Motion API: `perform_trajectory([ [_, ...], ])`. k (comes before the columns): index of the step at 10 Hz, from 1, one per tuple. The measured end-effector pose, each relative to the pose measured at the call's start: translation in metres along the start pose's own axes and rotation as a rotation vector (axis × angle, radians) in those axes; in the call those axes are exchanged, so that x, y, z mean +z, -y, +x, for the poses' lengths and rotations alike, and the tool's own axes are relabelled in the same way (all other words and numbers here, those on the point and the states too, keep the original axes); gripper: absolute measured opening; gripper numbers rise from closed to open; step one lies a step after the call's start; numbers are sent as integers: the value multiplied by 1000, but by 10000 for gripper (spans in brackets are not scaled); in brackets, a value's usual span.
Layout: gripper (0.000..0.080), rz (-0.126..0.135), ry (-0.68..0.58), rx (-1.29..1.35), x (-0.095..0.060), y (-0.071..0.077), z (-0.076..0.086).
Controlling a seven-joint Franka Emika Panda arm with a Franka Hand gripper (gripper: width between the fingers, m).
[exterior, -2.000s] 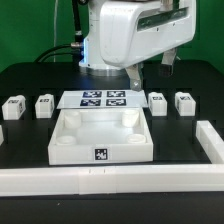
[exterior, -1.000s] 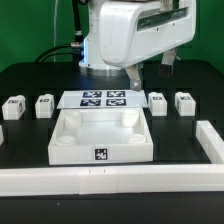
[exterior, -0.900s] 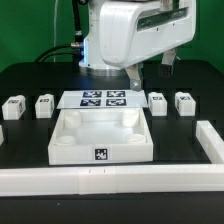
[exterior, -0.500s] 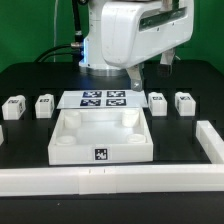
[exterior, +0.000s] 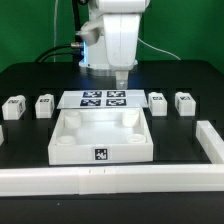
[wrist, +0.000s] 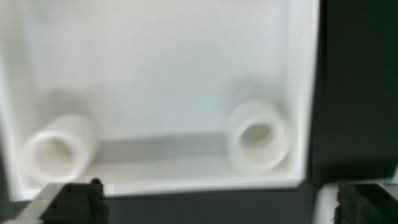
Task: Assemble one leg
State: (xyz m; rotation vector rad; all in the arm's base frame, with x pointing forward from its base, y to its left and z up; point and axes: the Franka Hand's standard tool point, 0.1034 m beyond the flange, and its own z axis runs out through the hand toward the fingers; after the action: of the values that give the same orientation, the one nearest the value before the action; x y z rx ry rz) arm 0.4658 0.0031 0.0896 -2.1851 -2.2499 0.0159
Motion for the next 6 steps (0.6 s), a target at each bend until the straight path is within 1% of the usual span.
perform_trajectory([
  [1,650,16,-5,-78,13,16,-8],
  [2,650,15,-11,-76,25,22,-14],
  [3,650,25,-19,-60,38,26,-21],
  [4,650,44,-28,-46,53,31,-26],
  [6,650,66,-42,-25,75,38,-31],
])
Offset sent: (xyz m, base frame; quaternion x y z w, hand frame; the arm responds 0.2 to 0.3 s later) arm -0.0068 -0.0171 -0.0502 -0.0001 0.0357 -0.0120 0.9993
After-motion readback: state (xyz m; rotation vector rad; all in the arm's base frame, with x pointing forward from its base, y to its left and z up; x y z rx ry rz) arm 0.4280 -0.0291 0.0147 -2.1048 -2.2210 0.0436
